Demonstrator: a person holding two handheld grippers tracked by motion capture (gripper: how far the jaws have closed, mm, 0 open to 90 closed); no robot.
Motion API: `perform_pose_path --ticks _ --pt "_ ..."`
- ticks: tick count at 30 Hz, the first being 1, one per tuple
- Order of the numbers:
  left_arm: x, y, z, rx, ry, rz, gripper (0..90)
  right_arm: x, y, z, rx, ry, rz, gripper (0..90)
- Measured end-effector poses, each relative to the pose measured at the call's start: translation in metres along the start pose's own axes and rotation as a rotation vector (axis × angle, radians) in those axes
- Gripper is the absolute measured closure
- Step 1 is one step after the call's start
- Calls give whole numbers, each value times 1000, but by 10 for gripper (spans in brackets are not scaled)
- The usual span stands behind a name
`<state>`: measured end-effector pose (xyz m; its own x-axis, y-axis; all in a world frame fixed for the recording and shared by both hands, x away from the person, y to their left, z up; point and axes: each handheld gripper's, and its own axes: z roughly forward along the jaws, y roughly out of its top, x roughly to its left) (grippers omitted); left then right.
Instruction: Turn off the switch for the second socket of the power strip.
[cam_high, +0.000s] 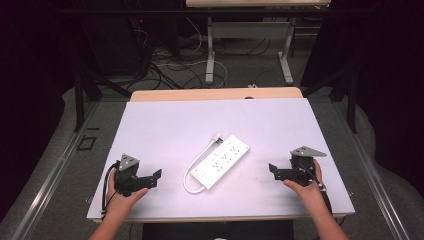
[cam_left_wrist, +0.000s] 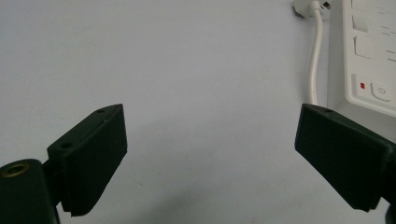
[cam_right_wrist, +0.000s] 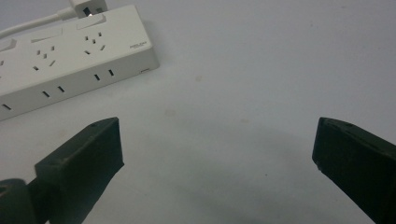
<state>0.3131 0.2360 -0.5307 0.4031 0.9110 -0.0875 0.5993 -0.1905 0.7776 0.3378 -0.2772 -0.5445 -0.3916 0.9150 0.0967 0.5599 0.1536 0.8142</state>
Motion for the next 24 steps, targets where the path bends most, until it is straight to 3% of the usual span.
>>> perform_pose_path --ticks 15,24 --pt "0 0 2 5 -1 2 90 -13 -6 5 -1 -33 61 32" --pt "1 -1 1 7 3 -3 90 -14 -5 5 -4 -39 64 51"
